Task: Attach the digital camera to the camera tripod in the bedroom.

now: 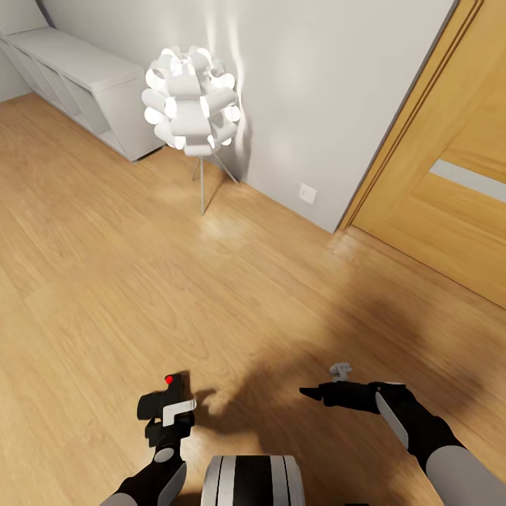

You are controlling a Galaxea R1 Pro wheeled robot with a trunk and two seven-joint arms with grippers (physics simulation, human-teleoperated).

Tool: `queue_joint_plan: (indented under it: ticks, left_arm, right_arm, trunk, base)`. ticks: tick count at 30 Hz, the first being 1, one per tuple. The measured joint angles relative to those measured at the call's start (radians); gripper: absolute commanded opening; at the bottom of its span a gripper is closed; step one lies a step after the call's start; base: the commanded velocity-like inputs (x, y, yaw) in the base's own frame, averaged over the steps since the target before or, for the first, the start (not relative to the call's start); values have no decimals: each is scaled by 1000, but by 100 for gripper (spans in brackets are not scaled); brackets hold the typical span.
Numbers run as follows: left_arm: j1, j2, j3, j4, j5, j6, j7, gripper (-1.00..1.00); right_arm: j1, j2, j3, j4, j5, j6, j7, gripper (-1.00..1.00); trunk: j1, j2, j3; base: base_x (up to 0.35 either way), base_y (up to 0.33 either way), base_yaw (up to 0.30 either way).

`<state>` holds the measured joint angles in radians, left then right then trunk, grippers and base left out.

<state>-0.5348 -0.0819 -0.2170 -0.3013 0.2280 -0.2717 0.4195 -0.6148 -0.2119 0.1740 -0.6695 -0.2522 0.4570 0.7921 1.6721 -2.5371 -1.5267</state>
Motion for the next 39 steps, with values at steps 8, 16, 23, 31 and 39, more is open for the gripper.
queue_joint_plan:
  ticks: [8, 16, 23, 31, 39]
  left_arm:
    - [0, 0, 1, 0, 1, -1, 0, 100]
    - [0, 0, 2, 27, 5, -3, -1, 100]
    - [0, 0, 3, 33, 6, -4, -1, 100]
    - [0, 3, 3, 35, 8, 4, -6, 100]
    - [0, 5, 3, 35, 9, 6, -8, -100]
  right_arm:
    - [0, 0, 0, 0, 0, 0, 0, 100]
    - [0, 0, 0, 0, 0, 0, 0, 100]
    - [-1, 0, 0, 0, 0, 0, -4, 100]
    - [0, 0, 0, 0, 0, 0, -3, 100]
    - [0, 0, 0, 0, 0, 0, -3, 100]
  trunk:
    - [0, 0, 0]
    - [0, 0, 0]
    - [0, 0, 0]
    - [0, 0, 0]
    - [0, 0, 0]
  base:
    - [7, 0, 0]
    - [0, 0, 0]
    - [0, 0, 0]
    - [0, 0, 0]
    - [0, 0, 0]
